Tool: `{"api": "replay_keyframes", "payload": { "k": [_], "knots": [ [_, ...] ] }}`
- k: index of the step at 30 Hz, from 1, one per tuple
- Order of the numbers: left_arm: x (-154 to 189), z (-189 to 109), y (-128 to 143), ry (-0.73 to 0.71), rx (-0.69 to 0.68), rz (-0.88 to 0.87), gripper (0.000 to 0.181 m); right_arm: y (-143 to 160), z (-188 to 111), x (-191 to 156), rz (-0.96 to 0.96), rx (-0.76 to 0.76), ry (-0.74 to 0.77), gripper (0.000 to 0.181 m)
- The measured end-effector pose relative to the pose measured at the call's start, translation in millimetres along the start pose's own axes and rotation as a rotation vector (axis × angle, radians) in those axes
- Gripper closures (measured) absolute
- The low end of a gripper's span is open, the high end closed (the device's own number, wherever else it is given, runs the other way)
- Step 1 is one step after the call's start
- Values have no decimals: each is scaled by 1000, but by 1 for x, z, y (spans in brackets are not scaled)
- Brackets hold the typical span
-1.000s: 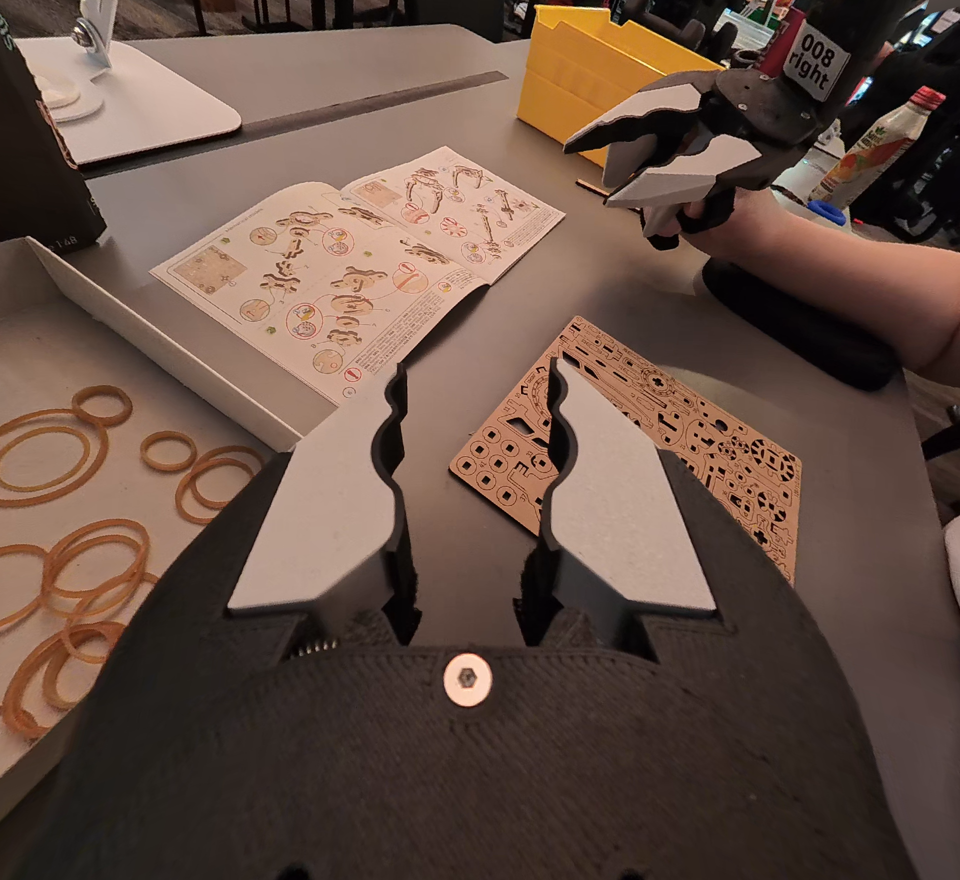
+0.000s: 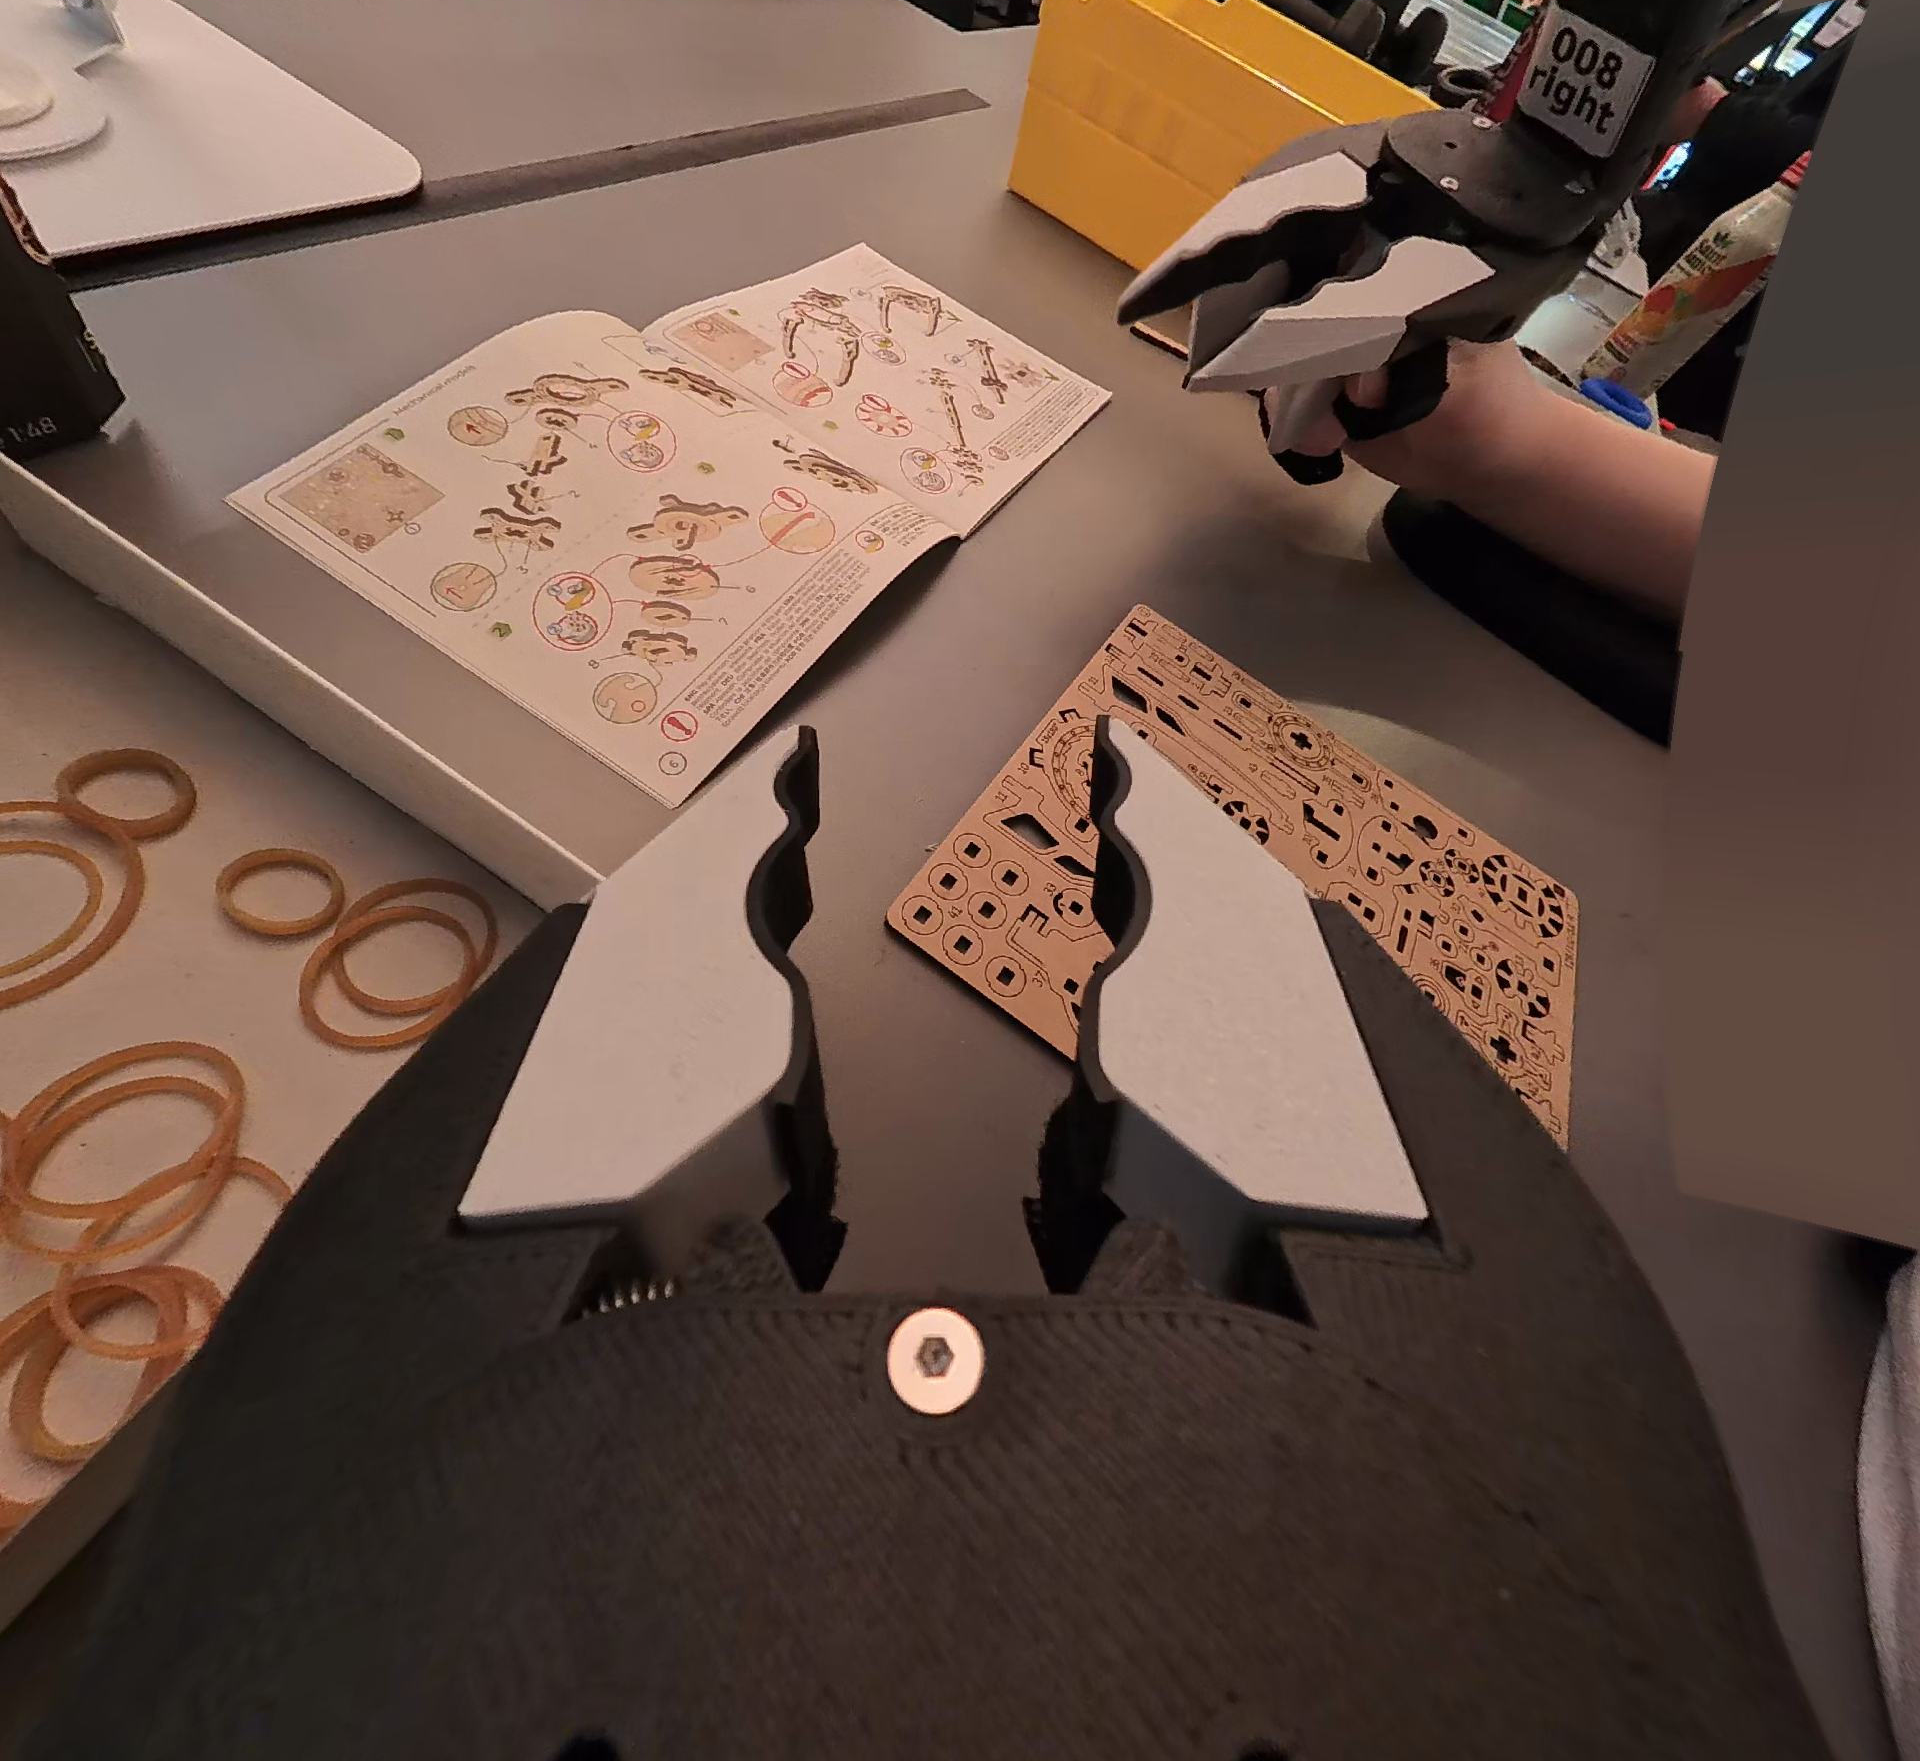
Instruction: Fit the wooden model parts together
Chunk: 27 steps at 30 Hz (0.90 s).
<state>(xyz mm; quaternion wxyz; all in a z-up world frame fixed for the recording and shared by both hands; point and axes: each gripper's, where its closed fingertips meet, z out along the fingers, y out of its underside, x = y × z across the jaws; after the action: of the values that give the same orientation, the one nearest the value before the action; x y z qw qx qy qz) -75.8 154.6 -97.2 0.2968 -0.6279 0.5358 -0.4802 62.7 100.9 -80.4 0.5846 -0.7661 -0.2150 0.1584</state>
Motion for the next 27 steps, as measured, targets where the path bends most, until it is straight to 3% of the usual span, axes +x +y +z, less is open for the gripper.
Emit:
{"api": "replay_keyframes", "payload": {
  "k": [27],
  "knots": [
    [1,1,1,5,-8,10,132,11,5,-8,-33,-65,-21,156]
  ]
}}
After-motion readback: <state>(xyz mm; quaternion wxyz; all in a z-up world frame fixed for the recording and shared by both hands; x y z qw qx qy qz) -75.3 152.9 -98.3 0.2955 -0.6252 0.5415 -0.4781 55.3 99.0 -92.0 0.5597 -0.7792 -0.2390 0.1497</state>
